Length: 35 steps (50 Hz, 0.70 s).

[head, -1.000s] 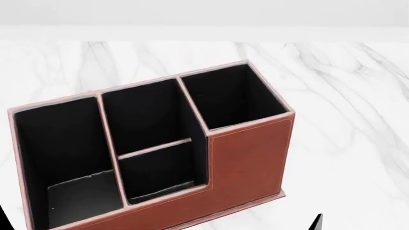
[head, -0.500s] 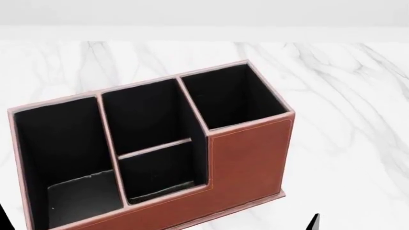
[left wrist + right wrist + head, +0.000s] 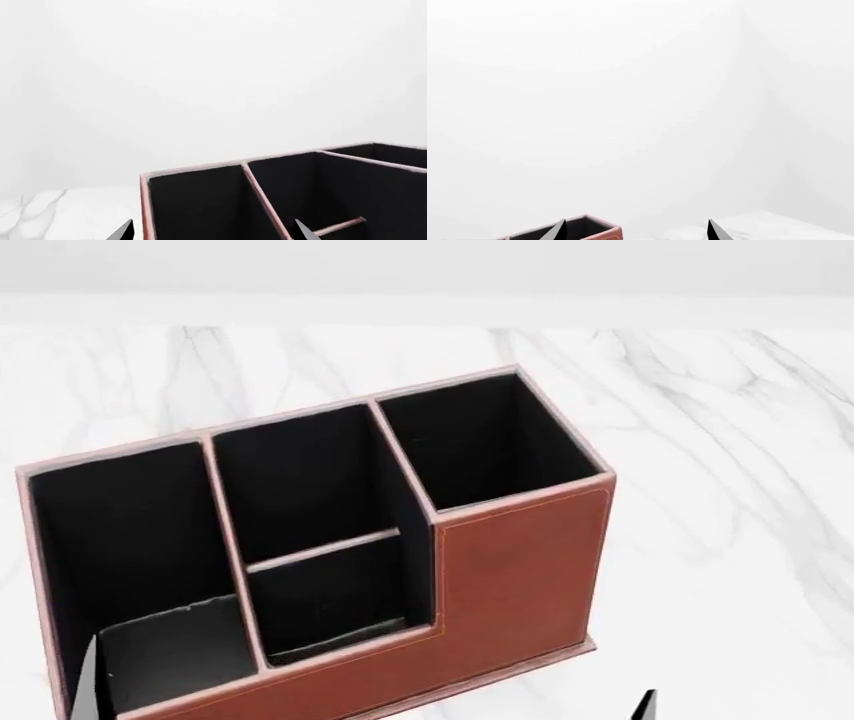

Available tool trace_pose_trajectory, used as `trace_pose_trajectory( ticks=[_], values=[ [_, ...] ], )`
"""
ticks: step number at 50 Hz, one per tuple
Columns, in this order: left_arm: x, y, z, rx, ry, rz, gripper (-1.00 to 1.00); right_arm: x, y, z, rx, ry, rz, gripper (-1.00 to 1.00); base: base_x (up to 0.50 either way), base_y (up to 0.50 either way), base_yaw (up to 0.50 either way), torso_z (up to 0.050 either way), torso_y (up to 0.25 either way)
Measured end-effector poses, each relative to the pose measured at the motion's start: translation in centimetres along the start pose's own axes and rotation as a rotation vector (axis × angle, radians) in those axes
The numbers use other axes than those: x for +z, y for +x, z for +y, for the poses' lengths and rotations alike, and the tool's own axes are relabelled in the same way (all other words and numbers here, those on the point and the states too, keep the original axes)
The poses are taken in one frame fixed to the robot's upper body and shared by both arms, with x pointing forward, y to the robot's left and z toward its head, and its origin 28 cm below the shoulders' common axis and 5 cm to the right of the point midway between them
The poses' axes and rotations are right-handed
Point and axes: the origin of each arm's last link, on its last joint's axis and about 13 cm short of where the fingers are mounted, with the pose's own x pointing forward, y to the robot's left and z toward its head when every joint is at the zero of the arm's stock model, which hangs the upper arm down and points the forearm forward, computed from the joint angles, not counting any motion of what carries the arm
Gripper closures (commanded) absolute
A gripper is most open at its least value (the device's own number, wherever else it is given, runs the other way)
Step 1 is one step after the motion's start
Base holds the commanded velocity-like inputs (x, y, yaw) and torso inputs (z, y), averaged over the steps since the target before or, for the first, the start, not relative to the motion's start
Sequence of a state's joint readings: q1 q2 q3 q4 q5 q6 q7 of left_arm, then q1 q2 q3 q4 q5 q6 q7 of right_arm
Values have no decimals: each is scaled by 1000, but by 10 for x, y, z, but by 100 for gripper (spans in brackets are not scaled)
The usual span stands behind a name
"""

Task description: Pick up the book and place it in the back compartment of the caddy.

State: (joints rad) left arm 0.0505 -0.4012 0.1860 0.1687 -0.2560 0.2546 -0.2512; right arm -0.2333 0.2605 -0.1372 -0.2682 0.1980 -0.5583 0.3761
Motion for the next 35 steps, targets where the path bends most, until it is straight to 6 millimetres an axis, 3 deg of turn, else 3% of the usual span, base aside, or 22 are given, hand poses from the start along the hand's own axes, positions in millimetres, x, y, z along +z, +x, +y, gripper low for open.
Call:
trace_pose_trajectory(
  ticks=[35],
  values=[
    [-19, 30, 20, -399, 3, 225, -100, -2, -1, 2, 23, 5, 10, -100, 0, 0, 0, 0, 0]
  ],
)
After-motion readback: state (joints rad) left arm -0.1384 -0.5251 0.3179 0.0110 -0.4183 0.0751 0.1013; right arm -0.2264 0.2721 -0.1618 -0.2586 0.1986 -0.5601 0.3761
